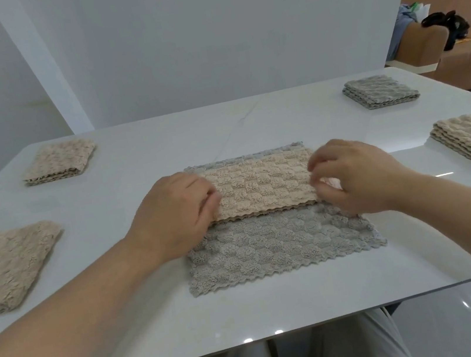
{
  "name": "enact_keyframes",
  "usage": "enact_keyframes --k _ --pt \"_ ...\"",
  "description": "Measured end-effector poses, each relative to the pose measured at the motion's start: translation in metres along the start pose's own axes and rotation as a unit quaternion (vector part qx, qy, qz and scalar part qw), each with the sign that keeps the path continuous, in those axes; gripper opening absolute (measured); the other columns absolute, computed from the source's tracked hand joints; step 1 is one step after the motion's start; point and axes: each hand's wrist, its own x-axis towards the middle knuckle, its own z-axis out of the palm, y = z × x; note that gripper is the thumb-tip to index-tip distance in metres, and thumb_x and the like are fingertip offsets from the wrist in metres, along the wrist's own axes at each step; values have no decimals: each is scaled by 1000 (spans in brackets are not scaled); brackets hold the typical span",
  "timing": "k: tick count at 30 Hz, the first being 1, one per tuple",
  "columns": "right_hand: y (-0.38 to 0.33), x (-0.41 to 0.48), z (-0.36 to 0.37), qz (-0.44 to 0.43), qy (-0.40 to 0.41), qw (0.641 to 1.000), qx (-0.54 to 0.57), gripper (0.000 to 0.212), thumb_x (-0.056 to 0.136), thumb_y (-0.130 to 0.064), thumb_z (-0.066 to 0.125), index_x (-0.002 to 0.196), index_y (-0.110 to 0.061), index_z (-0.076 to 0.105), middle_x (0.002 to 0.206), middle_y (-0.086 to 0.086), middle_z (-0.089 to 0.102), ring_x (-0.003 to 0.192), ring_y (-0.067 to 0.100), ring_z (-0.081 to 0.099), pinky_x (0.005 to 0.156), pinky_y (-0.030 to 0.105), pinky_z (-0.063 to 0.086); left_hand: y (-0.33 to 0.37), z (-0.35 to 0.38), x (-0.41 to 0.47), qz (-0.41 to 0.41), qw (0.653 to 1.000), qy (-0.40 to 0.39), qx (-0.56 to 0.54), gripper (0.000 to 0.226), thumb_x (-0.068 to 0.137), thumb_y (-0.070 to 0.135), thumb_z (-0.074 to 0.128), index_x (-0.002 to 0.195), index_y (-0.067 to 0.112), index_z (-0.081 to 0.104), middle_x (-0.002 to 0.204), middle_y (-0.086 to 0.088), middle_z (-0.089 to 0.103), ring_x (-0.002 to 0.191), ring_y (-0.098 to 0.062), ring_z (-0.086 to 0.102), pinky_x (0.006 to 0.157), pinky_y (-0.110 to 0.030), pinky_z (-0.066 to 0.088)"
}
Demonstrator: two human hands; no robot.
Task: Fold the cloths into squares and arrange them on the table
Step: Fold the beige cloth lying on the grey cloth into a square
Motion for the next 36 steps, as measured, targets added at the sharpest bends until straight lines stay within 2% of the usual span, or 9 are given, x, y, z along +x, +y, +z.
enact_keyframes --k 2,5,11,16,20,24,27,30,36 --pt "-17 26 7 65 27 996 48 29 97 -28 51 114 -19 72 123 -1 66 118 22 58 100 40 48 20 6 25 -34 999 5 -38 33 104 32 43 117 15 67 114 0 69 108 -19 60 98 -39 46" --pt "-42 65 25 140 -36 987 72 49 105 -28 36 152 -14 39 156 3 41 147 21 31 119 40 29 37 30 61 -98 992 -59 -47 44 107 30 39 145 10 48 144 -5 54 134 -21 47 114 -38 37" --pt "-50 74 70 216 -186 955 79 62 107 -40 15 160 -9 8 168 9 8 154 25 4 125 42 6 30 73 61 -179 957 -227 25 68 105 51 11 161 12 13 168 -7 16 155 -27 13 126 -48 12" --pt "-47 74 72 219 -192 953 84 63 106 -43 13 160 -10 8 168 8 6 155 24 2 125 41 3 26 70 61 -193 956 -221 3 68 105 54 12 161 16 14 168 -5 18 155 -26 15 125 -50 11" --pt "-47 72 73 218 -190 954 75 64 106 -45 12 160 -11 5 168 7 4 155 24 1 125 42 3 11 57 68 -190 958 -211 -31 61 103 51 37 154 16 37 157 -8 42 144 -28 39 118 -47 33" --pt "-48 72 75 218 -185 956 69 65 106 -47 10 160 -12 3 168 7 1 155 24 -2 125 42 2 -17 36 74 -228 937 -263 -13 93 72 88 53 141 25 52 137 -4 57 124 -28 54 104 -45 47" --pt "-49 71 75 220 -179 956 69 65 105 -48 10 160 -12 3 168 7 1 155 24 -3 125 42 2 -24 27 76 -249 924 -291 21 111 43 105 46 113 20 60 113 1 65 103 -23 60 90 -41 52" --pt "-49 70 75 221 -180 956 71 65 105 -48 10 160 -13 2 168 6 0 154 23 -4 125 42 1 -22 19 78 -253 931 -262 -2 85 46 95 61 84 19 52 90 1 61 78 -16 55 68 -35 49" --pt "-48 70 76 224 -183 954 74 66 105 -49 9 160 -14 0 168 4 -2 154 21 -7 125 40 -1 -29 9 84 -322 909 -229 -136 94 63 46 93 139 10 52 119 -6 62 105 -26 59 79 -31 45"
